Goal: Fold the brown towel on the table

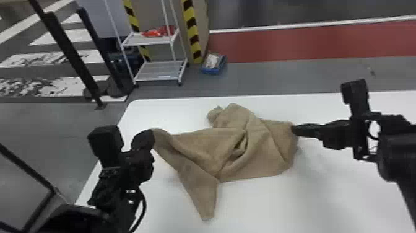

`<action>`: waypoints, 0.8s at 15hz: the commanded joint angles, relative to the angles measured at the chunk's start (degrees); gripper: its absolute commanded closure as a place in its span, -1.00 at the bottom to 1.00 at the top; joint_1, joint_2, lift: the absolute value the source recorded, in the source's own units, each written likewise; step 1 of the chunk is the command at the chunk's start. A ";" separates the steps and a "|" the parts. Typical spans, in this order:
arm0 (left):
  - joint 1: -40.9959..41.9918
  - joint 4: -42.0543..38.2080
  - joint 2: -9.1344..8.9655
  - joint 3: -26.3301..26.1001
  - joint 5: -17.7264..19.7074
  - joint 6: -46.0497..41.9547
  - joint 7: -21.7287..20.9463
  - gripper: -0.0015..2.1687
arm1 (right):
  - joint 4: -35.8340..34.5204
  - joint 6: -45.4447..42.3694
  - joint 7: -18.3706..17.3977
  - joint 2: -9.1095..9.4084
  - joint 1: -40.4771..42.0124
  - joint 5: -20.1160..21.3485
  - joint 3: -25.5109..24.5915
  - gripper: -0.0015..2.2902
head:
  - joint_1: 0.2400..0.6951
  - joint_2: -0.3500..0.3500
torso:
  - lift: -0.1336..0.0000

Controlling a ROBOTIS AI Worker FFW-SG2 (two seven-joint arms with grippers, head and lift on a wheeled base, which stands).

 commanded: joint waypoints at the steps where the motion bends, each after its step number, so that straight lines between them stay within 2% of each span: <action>1: -0.06 -0.14 0.01 0.31 -0.09 -0.03 0.07 0.61 | -5.74 0.89 0.33 0.05 2.50 -1.46 -2.20 0.76 | 1.00 0.63 | -0.85; 3: 0.21 -0.40 0.01 1.37 -0.09 -0.03 0.16 0.61 | -12.60 3.00 0.86 0.05 4.88 -3.31 -4.75 0.76 | 1.00 0.62 | -0.85; 6: 0.38 -0.40 0.01 3.21 -0.09 0.15 0.33 0.61 | -25.08 6.69 2.26 0.05 9.71 -7.79 -11.08 0.76 | 1.00 0.59 | -0.85; 8: 0.56 -1.02 0.01 3.39 0.00 0.15 0.25 0.61 | -33.08 7.57 3.14 0.05 13.75 -8.93 -16.00 0.76 | 1.00 0.56 | -0.85; 11: 0.56 -1.54 -0.08 2.86 -0.18 0.67 0.25 0.61 | -42.48 9.68 4.46 0.05 22.01 -12.45 -23.74 0.76 | 1.00 0.45 | -0.85; 12: 0.47 -1.54 -0.08 2.68 -0.18 0.85 0.16 0.61 | -44.77 9.33 5.17 0.05 24.91 -12.89 -25.50 0.76 | 1.00 0.36 | -0.85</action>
